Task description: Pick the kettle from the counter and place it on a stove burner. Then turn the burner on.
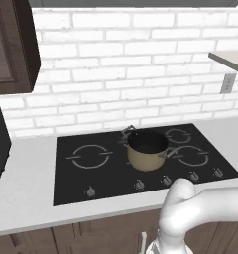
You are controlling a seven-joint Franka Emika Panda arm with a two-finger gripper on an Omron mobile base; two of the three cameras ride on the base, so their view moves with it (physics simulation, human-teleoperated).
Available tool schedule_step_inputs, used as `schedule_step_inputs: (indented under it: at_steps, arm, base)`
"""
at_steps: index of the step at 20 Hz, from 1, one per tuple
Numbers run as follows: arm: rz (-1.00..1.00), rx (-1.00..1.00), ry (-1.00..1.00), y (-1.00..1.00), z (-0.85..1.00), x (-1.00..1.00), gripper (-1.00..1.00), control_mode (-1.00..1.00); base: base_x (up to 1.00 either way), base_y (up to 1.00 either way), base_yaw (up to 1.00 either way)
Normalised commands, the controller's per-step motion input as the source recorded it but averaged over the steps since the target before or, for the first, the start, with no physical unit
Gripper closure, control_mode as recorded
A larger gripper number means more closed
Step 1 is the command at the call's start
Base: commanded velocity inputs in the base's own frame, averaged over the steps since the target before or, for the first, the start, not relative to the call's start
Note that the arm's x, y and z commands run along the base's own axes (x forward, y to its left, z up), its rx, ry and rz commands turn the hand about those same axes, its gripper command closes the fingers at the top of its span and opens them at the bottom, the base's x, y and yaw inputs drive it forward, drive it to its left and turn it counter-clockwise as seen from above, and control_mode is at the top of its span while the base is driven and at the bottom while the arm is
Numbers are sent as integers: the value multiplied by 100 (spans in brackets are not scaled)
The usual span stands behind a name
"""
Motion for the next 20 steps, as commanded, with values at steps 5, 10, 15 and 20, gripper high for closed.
schedule_step_inputs:
  at_steps: [5, 10, 15, 20]
  arm:
    - [0, 0, 0, 0, 0, 0, 100, -100]
    - [0, 0, -6, 1, 15, 0, 100, -100]
    - [0, 0, -21, 49, 56, -9, 100, -100]
    - [-4, 0, -21, 95, 80, -3, 100, -100]
  base:
    - [0, 0, 0]
    - [0, 0, 0]
    - [0, 0, 0]
    - [0, 0, 0]
